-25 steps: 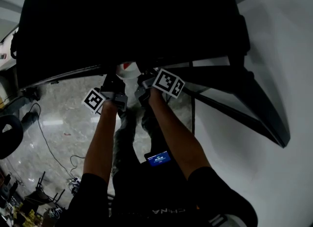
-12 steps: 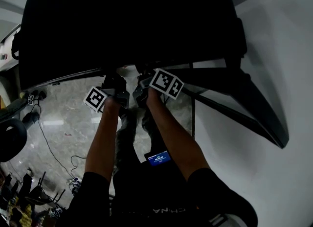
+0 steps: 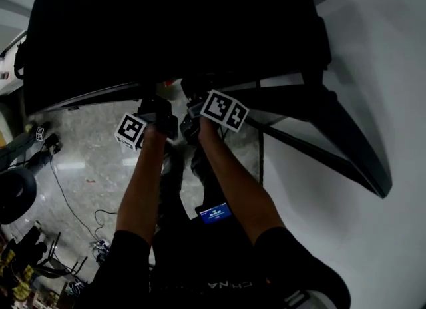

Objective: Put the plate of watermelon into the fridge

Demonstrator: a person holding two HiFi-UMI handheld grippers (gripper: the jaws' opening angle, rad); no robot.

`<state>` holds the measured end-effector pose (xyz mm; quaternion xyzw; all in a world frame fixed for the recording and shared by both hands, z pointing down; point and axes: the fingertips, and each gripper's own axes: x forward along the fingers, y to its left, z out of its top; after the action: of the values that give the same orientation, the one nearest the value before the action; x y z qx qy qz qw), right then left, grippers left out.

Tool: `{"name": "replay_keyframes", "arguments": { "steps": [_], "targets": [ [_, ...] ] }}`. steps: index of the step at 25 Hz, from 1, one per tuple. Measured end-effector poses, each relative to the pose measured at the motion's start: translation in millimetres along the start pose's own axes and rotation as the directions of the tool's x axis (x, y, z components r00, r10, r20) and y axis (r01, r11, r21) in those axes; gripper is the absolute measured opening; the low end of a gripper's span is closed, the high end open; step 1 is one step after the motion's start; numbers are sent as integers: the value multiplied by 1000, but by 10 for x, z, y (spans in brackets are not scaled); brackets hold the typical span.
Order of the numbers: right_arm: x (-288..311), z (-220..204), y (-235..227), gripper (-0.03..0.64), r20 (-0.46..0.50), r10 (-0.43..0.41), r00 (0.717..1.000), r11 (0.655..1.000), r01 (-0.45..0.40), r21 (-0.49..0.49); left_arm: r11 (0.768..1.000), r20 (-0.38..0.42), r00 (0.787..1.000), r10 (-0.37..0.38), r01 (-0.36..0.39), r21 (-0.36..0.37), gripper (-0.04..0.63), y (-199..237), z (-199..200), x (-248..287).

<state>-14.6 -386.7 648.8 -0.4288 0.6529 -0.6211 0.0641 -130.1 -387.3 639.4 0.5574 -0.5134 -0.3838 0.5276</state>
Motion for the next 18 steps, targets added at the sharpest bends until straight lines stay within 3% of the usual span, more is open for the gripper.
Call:
{"name": "replay_keyframes", "arguments": {
  "steps": [5,9,18],
  "targets": [
    [-41,-23,-49,113,-14,-29,999,1000,29,6,1000,17,1000,-2,2,16,21,-45,28,49],
    [-63,-19,-76,57,4,-34,999,998,34,59,999,14,1000,-9,8,36,21,-77,17,63],
    [14,182,-38,29,122,-26,992,988,7,156,995,-111,992,-60,69,74,25,-166,-65,53]
  ]
}}
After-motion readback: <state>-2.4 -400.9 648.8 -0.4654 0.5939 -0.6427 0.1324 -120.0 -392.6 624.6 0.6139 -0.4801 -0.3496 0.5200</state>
